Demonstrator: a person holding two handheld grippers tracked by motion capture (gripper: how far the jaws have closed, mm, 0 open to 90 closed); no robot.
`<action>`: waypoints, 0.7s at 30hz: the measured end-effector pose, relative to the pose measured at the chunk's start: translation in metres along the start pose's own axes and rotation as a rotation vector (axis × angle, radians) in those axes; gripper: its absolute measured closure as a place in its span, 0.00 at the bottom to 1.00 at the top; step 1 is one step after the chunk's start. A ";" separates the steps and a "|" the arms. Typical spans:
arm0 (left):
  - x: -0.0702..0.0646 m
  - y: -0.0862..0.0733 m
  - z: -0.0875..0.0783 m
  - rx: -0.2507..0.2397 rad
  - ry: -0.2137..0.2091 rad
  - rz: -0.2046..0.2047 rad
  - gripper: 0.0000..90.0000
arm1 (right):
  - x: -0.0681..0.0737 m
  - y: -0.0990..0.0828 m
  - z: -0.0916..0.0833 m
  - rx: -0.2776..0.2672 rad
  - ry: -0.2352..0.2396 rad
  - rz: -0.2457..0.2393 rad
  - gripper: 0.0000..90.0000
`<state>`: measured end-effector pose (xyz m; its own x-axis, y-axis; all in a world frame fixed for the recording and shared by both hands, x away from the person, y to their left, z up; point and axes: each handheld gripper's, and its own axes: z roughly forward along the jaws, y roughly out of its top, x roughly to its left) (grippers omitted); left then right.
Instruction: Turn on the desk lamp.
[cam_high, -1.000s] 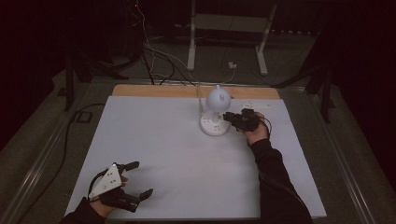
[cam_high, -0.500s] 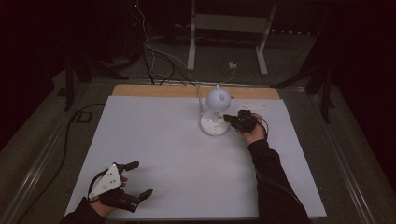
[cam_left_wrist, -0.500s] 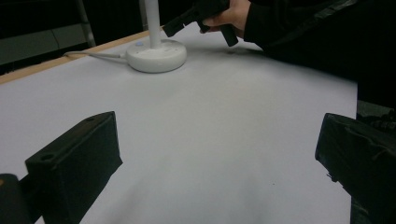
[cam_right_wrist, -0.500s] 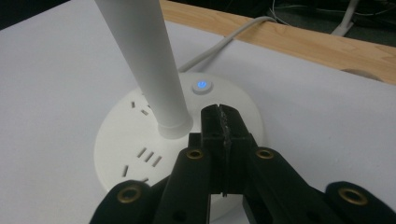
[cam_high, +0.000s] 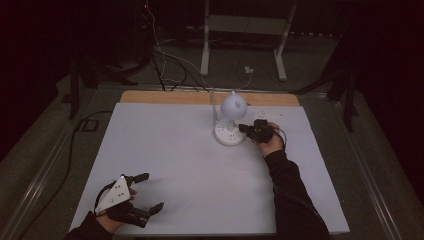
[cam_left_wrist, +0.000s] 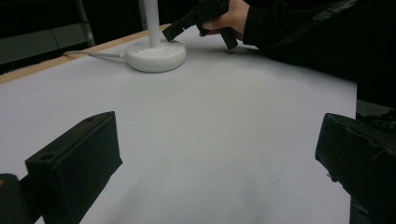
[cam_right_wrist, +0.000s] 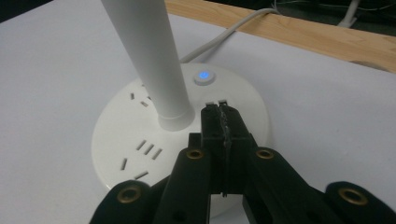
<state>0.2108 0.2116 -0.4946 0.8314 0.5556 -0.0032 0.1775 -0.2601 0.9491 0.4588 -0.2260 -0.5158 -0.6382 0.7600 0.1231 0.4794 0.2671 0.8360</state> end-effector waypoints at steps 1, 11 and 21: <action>0.000 0.000 0.000 0.000 0.000 0.000 0.01 | 0.000 0.000 0.000 0.000 -0.001 0.002 1.00; 0.000 0.000 0.000 0.002 -0.002 0.002 0.01 | -0.001 -0.001 0.000 0.001 -0.005 -0.003 1.00; 0.000 0.000 0.000 0.005 -0.004 0.000 0.01 | -0.001 -0.002 0.000 -0.004 -0.007 -0.008 1.00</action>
<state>0.2107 0.2111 -0.4950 0.8337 0.5521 -0.0048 0.1801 -0.2636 0.9477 0.4582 -0.2271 -0.5176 -0.6378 0.7620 0.1121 0.4718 0.2715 0.8388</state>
